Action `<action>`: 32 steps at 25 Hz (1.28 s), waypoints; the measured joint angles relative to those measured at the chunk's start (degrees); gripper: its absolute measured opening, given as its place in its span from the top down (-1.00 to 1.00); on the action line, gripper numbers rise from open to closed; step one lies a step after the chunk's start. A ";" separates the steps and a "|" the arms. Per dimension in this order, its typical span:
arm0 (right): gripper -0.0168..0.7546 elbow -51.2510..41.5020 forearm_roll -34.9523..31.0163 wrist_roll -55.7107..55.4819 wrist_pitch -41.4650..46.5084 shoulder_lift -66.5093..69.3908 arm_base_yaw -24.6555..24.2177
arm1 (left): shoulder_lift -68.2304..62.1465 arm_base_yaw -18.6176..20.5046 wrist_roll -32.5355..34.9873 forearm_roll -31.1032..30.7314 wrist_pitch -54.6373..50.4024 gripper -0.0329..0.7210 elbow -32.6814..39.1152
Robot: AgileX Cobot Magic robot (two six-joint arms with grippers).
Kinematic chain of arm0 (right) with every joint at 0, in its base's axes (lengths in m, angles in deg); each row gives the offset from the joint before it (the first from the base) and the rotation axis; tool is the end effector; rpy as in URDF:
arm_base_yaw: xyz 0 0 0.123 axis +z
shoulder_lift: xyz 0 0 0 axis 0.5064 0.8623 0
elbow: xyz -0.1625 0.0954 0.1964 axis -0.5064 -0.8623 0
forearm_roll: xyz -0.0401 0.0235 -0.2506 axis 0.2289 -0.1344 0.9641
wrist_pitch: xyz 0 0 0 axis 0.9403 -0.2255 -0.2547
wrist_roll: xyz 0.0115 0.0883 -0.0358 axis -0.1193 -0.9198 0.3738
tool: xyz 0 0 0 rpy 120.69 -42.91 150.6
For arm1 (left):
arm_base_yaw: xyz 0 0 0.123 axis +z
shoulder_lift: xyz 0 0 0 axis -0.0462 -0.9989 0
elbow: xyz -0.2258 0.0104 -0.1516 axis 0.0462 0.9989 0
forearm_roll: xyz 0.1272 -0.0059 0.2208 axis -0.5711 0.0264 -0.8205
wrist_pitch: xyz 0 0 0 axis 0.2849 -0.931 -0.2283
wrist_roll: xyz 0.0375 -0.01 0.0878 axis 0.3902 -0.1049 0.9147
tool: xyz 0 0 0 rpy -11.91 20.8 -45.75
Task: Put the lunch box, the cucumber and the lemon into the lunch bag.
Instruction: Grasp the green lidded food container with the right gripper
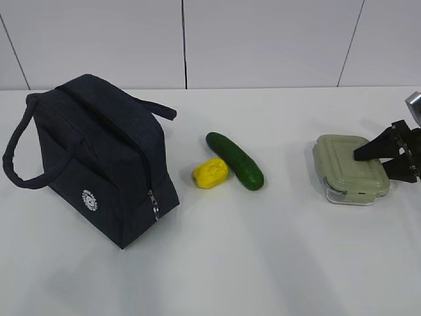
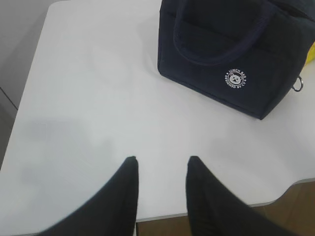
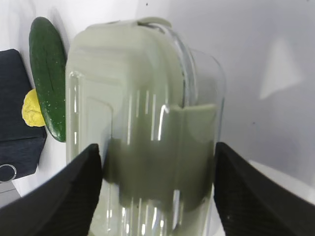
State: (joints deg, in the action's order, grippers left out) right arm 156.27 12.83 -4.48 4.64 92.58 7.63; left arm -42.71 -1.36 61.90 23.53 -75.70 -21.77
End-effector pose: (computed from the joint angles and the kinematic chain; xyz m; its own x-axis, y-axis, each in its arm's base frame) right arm 0.4055 -0.0865 0.0930 -0.9506 0.1824 -0.2512 -0.0802 0.6374 0.7663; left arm 0.0128 -0.0009 0.2791 -0.4842 0.0163 -0.8748 0.0613 0.9980 -0.0153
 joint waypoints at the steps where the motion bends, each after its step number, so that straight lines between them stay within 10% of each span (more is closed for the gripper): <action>1: -0.40 0.00 0.00 -0.14 0.00 0.00 0.00 | 0.00 0.00 0.00 0.00 0.00 0.29 0.00; 32: -0.35 0.13 1.56 -2.22 0.56 0.00 1.91 | 0.00 0.00 0.00 0.00 0.00 0.29 0.00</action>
State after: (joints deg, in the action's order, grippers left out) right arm 156.41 14.40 -6.70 5.20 92.58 9.54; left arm -42.71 -1.36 61.90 23.53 -75.70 -21.77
